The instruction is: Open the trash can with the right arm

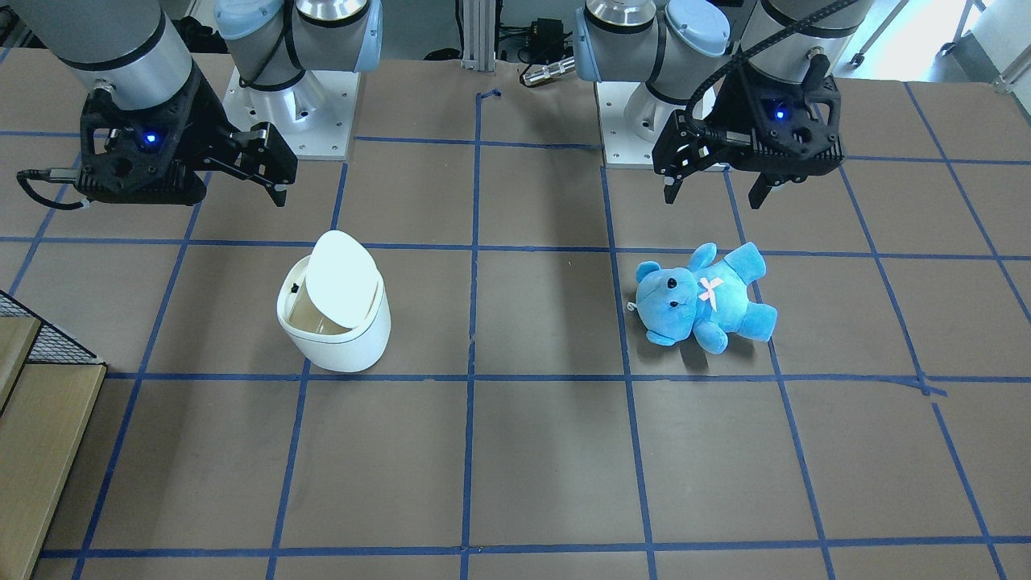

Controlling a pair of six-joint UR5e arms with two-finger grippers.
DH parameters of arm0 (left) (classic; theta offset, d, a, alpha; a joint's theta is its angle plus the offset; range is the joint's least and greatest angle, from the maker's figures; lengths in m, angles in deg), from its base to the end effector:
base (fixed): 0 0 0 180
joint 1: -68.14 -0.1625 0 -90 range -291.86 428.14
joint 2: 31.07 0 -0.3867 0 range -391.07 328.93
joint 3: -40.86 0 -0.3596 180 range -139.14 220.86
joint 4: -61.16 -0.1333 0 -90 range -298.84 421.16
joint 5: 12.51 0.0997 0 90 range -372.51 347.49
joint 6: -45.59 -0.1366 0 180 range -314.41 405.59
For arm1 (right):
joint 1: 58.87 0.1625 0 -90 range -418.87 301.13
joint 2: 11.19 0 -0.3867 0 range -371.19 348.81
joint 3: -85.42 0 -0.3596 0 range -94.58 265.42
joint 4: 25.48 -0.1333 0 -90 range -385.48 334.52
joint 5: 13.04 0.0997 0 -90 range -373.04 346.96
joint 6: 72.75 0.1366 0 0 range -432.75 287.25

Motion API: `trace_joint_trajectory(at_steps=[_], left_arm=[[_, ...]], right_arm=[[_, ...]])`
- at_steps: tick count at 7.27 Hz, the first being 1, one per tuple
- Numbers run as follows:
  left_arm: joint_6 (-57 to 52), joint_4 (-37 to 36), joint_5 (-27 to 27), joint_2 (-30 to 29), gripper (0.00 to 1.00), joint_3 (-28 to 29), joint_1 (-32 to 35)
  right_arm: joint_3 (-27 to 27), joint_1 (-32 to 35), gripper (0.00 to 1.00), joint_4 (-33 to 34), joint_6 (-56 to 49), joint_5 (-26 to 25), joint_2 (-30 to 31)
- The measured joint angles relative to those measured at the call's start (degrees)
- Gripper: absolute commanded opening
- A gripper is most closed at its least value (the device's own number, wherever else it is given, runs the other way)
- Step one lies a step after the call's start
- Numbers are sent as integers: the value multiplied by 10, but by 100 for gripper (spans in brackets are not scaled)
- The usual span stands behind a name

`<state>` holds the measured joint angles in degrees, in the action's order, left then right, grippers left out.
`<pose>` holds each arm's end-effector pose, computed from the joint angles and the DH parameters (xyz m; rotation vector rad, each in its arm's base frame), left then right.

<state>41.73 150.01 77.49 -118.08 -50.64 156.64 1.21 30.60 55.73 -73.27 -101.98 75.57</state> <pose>-0.1216 -0.4485 0.4262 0.0646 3.1379 -0.0722 0.1315 -0.4666 0.4180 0.0018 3.1175 0.1697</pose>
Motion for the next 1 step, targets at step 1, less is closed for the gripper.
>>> trace_joint_trajectory(at_steps=[1], left_arm=[[0, 0, 0, 0, 100, 0, 0]], right_arm=[[0, 0, 100, 0, 0, 0, 0]])
